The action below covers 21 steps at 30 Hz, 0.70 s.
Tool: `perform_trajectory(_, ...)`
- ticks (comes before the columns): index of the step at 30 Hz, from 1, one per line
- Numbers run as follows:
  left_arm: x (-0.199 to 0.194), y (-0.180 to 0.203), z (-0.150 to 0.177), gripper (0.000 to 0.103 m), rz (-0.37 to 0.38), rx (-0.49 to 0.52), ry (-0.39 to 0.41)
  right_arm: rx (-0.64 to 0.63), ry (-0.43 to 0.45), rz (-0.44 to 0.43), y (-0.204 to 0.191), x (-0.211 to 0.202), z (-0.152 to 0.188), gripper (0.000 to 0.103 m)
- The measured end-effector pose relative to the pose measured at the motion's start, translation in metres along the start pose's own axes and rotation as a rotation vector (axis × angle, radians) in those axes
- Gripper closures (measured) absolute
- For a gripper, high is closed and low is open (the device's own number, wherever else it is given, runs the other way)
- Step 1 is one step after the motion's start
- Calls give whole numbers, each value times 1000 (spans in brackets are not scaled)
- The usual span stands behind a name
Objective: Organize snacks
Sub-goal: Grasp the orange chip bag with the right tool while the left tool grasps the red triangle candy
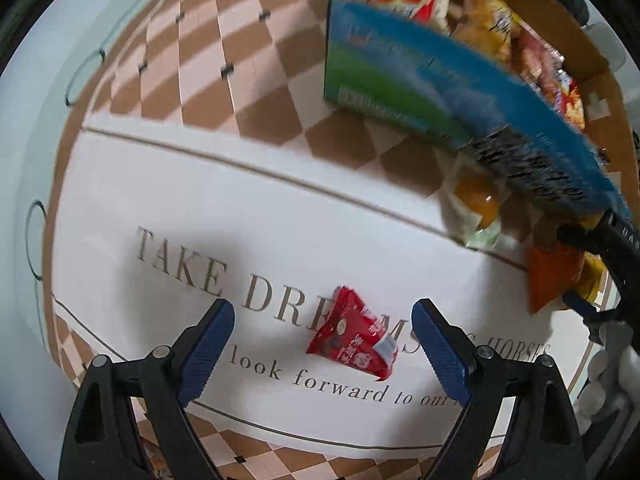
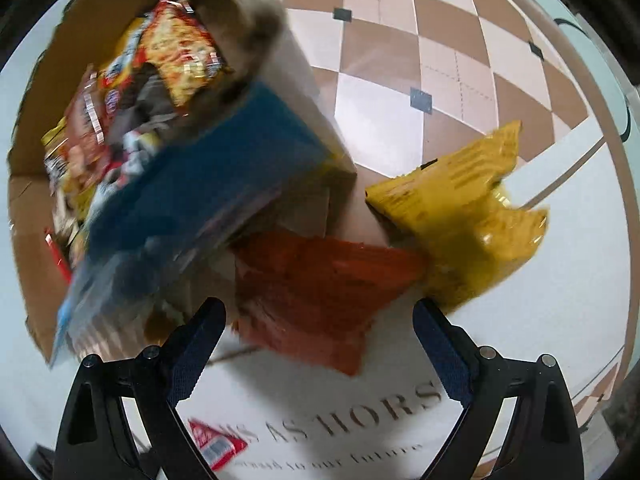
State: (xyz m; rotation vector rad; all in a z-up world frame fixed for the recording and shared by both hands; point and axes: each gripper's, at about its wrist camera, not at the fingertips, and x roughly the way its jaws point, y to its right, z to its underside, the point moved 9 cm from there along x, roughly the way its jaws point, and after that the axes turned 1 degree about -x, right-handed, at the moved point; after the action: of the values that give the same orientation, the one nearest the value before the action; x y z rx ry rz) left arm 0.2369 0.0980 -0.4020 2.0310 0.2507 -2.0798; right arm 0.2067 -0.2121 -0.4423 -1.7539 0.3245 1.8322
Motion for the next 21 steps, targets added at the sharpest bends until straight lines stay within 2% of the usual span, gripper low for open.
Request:
perform_trajectory(2,7,0,5,12,6,1,-25,13,8,5,2,4,-3,9)
perform_trajectory(3,11,1,8,12,15,5,-42,14,13,4,6,5,-2,19)
perform_trajectory(6,24,7,20,12,56,4,-105,-33,-5,7,12,5,3,33)
perform_trajectory(11,38,16,33,12,112,-16,-166,-226,-102,46,19,6,38,34)
perform_trajectory(13,42,18,36,12,113,-18,-173,-342,-189,78,22,13,64,34)
perform_trajectory(15,47,20,35,12,106,-5,-174,-399,-228,110,27,18,81,34)
perform_trajectory(17,52,24,37,12,96,15,-185,-399,-236,109,31,21,89,32)
perform_trajectory(19,55,29,40,12,82,30,-186,-356,-252,96,35,24,94,24)
perform_trajectory(21,61,31,41,29,66,53,-190,-321,-260,74,40,28,102,20)
